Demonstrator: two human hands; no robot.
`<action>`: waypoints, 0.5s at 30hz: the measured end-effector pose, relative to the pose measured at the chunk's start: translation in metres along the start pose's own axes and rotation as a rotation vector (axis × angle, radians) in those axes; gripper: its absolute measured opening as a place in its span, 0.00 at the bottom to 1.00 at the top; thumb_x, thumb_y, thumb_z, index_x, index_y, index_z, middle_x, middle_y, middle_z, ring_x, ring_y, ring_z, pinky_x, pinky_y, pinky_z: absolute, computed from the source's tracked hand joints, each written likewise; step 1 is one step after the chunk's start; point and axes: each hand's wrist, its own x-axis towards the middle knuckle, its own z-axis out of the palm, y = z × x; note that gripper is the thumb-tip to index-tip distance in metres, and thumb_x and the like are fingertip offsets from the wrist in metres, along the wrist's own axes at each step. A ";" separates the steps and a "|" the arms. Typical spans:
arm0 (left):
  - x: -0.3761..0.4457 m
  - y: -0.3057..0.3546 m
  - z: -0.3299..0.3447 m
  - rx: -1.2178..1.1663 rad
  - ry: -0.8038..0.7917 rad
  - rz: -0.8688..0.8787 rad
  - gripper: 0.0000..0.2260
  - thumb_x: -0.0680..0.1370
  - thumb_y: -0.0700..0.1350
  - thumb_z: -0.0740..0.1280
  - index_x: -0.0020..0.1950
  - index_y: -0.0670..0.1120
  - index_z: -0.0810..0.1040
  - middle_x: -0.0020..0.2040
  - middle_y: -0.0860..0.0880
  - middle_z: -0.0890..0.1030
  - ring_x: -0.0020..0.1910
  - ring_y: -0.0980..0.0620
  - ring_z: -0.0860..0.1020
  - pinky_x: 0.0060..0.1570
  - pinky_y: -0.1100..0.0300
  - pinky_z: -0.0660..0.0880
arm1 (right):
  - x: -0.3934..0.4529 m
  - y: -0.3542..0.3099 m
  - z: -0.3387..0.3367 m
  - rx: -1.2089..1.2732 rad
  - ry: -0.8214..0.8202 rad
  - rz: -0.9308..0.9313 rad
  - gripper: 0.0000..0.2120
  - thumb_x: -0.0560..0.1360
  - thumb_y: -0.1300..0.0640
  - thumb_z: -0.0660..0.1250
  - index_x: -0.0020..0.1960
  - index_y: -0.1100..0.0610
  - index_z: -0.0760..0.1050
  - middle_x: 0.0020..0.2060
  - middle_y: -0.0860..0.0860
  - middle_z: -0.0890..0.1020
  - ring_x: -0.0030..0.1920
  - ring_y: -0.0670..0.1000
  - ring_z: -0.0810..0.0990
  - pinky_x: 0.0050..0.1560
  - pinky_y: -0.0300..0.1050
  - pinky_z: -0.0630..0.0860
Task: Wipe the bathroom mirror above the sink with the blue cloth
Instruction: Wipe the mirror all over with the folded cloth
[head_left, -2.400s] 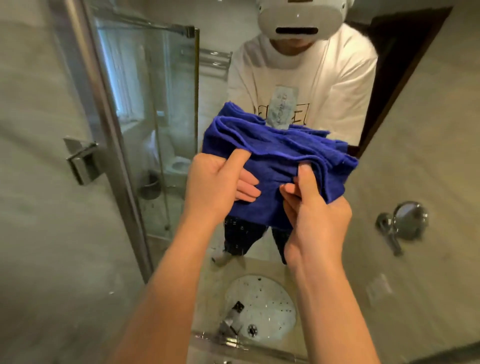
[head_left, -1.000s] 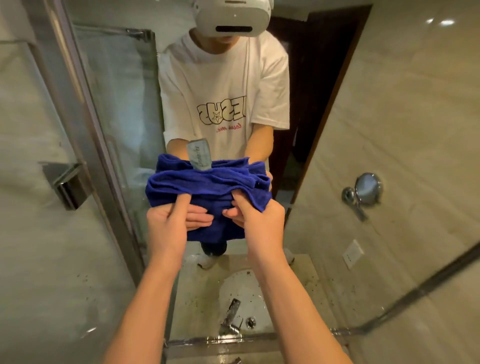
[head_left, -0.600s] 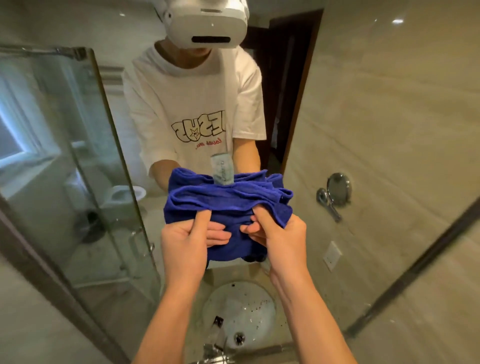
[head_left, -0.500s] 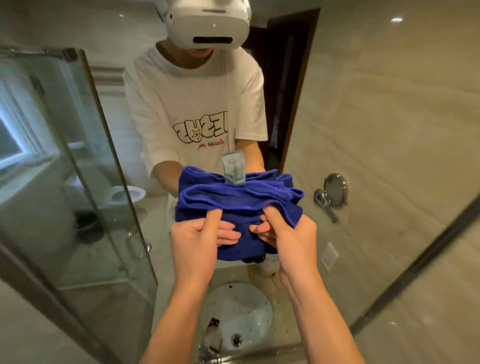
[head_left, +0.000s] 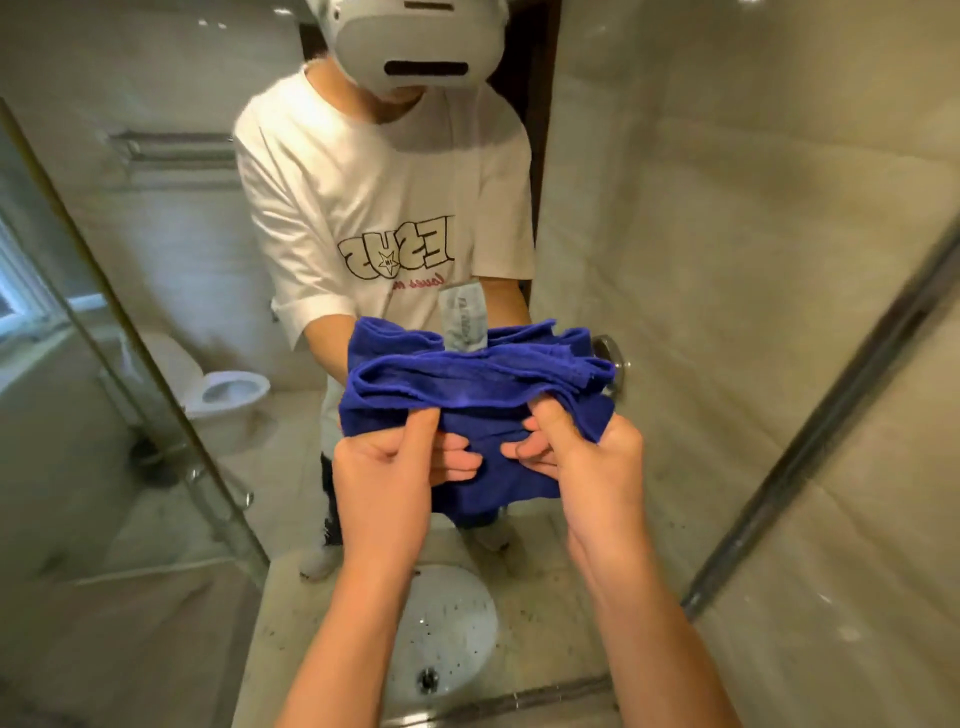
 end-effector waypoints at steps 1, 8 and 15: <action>-0.003 -0.002 0.012 0.000 0.007 0.007 0.18 0.80 0.42 0.65 0.31 0.38 0.81 0.29 0.41 0.83 0.28 0.43 0.83 0.30 0.59 0.80 | 0.007 -0.003 -0.011 0.006 -0.011 0.000 0.17 0.74 0.65 0.70 0.27 0.57 0.78 0.22 0.54 0.80 0.25 0.50 0.81 0.30 0.38 0.77; -0.026 -0.019 0.105 -0.001 -0.020 0.033 0.17 0.79 0.42 0.65 0.33 0.36 0.82 0.30 0.39 0.83 0.28 0.44 0.82 0.31 0.58 0.81 | 0.056 -0.022 -0.094 -0.001 -0.004 -0.024 0.18 0.74 0.61 0.70 0.25 0.57 0.78 0.24 0.54 0.81 0.29 0.53 0.82 0.31 0.39 0.78; -0.051 -0.042 0.209 -0.058 -0.090 -0.017 0.18 0.79 0.44 0.67 0.34 0.34 0.82 0.30 0.38 0.82 0.29 0.41 0.83 0.35 0.54 0.82 | 0.106 -0.053 -0.182 -0.094 0.097 -0.090 0.19 0.75 0.58 0.70 0.25 0.56 0.77 0.24 0.52 0.80 0.29 0.52 0.82 0.32 0.39 0.78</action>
